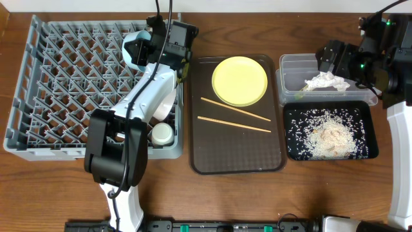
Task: Sort waste into correct bins and load items into the dishwasher
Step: 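Carry the light-blue bowl with the left gripper into the rack's back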
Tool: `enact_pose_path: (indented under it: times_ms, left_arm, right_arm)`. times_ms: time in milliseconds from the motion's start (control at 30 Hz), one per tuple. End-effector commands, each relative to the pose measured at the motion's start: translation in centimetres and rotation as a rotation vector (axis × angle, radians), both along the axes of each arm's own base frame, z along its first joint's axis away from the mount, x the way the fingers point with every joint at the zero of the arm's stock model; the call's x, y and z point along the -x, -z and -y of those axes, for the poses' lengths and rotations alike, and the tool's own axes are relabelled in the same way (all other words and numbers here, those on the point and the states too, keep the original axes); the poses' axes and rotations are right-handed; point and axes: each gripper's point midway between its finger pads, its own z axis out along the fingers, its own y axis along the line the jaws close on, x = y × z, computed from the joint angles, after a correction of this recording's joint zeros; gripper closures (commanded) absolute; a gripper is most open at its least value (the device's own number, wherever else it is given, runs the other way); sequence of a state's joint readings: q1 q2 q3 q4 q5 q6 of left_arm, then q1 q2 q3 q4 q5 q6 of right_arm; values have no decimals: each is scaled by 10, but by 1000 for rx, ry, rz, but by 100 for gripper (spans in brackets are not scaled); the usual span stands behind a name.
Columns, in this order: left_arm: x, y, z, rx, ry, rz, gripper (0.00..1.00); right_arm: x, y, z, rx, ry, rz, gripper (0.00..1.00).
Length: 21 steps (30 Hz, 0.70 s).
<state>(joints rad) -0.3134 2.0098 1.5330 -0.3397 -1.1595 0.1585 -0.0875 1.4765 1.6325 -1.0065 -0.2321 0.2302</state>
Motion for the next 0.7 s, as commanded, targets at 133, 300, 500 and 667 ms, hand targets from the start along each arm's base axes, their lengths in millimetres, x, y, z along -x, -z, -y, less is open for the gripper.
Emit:
enact_pose_path:
  times_ms: [133, 300, 500, 667]
  left_arm:
    - [9, 12, 9, -48, 5, -34, 93]
    - [9, 12, 18, -49, 24, -38, 93]
    - [12, 15, 38, -57, 71, -63, 89]
    - [14, 21, 54, -40, 120, -97, 77]
  right_arm:
    - [0, 0, 1, -9, 7, -3, 1]
    - [0, 0, 1, -9, 7, -3, 1]
    - [0, 0, 1, -9, 7, -3, 1]
    - [0, 0, 1, -9, 7, -3, 1]
